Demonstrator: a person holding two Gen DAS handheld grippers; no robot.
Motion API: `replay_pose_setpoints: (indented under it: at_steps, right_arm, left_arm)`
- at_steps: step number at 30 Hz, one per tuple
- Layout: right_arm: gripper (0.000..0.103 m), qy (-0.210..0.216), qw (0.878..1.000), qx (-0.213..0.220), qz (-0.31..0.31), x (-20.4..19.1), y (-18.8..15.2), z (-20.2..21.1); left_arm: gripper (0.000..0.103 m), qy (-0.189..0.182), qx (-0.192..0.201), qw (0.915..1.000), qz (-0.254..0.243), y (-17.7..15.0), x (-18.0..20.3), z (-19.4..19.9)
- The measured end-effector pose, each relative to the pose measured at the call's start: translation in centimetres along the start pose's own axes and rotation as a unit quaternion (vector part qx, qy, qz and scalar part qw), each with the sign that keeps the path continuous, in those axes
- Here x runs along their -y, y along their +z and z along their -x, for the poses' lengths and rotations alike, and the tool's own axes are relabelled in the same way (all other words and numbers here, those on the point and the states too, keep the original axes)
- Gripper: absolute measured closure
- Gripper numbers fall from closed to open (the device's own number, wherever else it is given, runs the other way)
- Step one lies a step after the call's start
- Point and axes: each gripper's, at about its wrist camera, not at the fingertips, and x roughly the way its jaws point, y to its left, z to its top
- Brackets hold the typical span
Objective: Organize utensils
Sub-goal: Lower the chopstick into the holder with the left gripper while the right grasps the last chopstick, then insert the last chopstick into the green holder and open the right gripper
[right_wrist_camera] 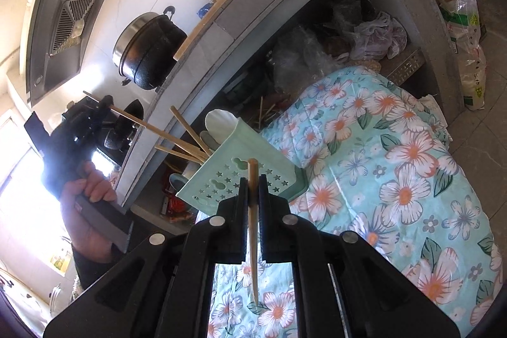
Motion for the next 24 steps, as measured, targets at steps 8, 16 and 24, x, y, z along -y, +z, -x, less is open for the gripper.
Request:
replay_pose_setpoints:
  at_steps: [8,16,24]
  right_arm:
    - [0.097,-0.002,1.000,-0.005,-0.002,0.2,0.0,-0.3]
    - [0.097,-0.005,1.000,0.000,0.012,-0.6,0.2,0.4]
    - [0.097,0.010,0.994,0.047,0.099,-5.7,2.8,2.2]
  left_arm:
    - [0.098,0.022,-0.033,0.9992,0.004,-4.5,-1.3,-2.9]
    - [0.071,0.006,-0.039,0.9991,0.014,-6.9,-2.8,-1.5]
    - [0.044,0.034,-0.020,0.9991,0.018,-6.6,-4.9,4.6]
